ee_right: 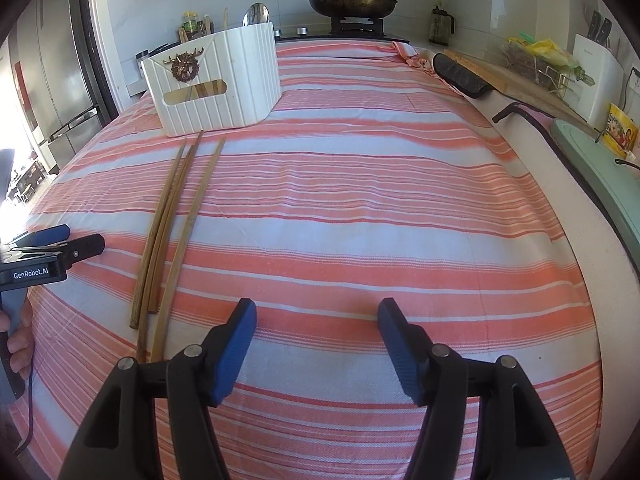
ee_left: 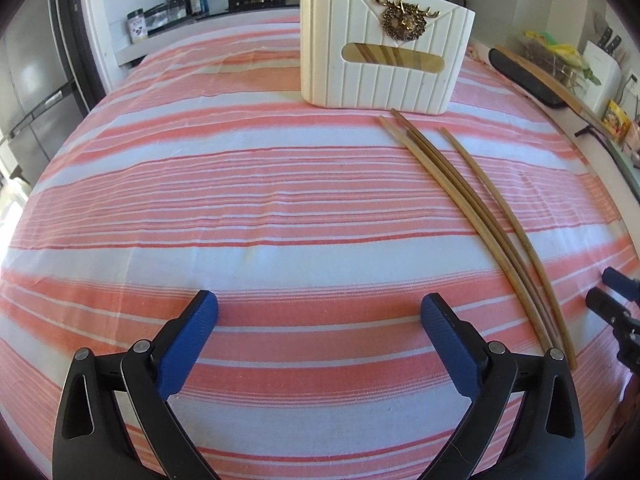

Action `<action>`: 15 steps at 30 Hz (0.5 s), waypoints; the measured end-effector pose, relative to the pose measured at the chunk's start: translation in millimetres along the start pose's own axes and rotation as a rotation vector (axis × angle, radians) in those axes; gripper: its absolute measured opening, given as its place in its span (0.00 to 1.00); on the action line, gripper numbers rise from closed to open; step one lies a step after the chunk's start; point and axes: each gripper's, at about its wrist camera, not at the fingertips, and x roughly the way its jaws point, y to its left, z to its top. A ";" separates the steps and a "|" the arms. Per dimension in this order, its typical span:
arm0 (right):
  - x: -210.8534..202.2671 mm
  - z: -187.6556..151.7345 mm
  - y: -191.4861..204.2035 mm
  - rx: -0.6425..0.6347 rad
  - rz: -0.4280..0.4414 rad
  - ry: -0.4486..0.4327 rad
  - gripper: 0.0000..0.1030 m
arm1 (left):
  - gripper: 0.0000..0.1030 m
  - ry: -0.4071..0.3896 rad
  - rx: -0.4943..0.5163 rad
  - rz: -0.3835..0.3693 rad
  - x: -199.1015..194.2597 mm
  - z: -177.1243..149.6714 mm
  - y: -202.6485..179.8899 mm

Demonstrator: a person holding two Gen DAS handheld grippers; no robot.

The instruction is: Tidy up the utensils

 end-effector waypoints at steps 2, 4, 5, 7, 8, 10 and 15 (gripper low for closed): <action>0.0 -0.1 0.1 0.001 0.001 0.000 0.63 | 0.98 0.010 -0.029 -0.007 -1.3 2.6 1.6; -0.1 -0.4 -0.6 0.003 0.004 -0.001 0.63 | 0.98 0.013 -0.073 -0.045 -3.9 6.5 3.4; -0.2 -0.4 -1.0 0.006 0.007 -0.002 0.63 | 0.98 0.010 -0.093 -0.065 -6.1 8.8 3.5; -0.1 -0.1 -1.8 0.012 0.012 -0.003 0.63 | 0.98 -0.004 -0.119 -0.093 -10.1 13.5 0.9; 0.1 0.1 -2.3 0.015 0.014 -0.004 0.63 | 0.98 -0.009 -0.123 -0.103 -11.2 15.7 -1.8; 0.5 0.4 -2.5 0.018 0.015 -0.005 0.63 | 0.98 -0.012 -0.119 -0.117 -10.4 19.9 -10.2; 0.8 1.2 -3.2 0.021 0.019 -0.005 0.63 | 0.98 -0.009 -0.058 -0.119 -0.2 30.5 -41.5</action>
